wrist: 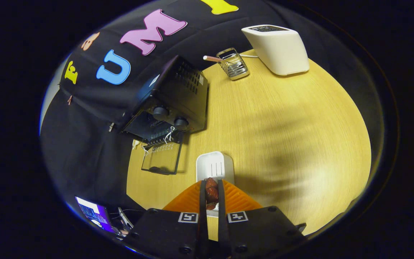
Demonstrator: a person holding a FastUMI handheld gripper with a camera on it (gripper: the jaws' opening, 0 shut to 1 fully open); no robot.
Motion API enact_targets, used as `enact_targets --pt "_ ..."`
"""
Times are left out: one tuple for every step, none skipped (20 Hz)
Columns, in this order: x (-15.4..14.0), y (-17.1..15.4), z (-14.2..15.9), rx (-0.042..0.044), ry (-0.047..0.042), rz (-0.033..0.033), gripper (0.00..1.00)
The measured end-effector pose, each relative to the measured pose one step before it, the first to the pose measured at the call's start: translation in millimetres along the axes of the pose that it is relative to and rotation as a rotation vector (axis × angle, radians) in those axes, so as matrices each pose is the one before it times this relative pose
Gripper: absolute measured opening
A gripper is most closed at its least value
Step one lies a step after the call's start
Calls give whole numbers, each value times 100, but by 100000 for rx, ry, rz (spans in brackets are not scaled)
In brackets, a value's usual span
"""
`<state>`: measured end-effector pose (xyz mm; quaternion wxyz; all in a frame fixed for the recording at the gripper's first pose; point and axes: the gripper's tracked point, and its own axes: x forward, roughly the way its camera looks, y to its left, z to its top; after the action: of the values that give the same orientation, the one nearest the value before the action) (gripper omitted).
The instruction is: Open the toaster oven, put the food inside, and close the toaster oven door.
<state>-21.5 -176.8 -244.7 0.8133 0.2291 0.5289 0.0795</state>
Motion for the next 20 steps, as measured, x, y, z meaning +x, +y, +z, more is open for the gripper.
enact_targets --pt "-419 483 357 48 -1600 -355 15" --pt "-399 477 323 117 -1510 -263 15" --pt "-444 672 289 867 -1504 384 15" --pt "-376 727 311 1383 -1260 457 15" --pt "-375 710 213 1849 -1406 297 15" --pt "-260 794 164 1748 -1331 506 15" --pt "-311 909 87 1536 -1482 733 15" --pt "-112 928 -54 1101 -1184 595 15" --pt "-94 914 -256 759 -1020 536 15" --pt "-28 919 -326 499 -1002 572 15" --pt "76 915 -437 380 -708 649 15" --pt "84 993 -526 114 -688 664 15" --pt "4 833 -586 116 -562 562 15" --pt "220 910 -613 315 -354 612 15" --pt "117 917 -820 402 75 708 15" --pt "159 772 -719 380 192 562 15" --pt "283 714 -704 459 -138 444 15" --pt "336 719 -663 267 -155 572 15" --pt "340 832 -637 391 -299 600 15" --pt "363 771 -553 427 -195 812 15"
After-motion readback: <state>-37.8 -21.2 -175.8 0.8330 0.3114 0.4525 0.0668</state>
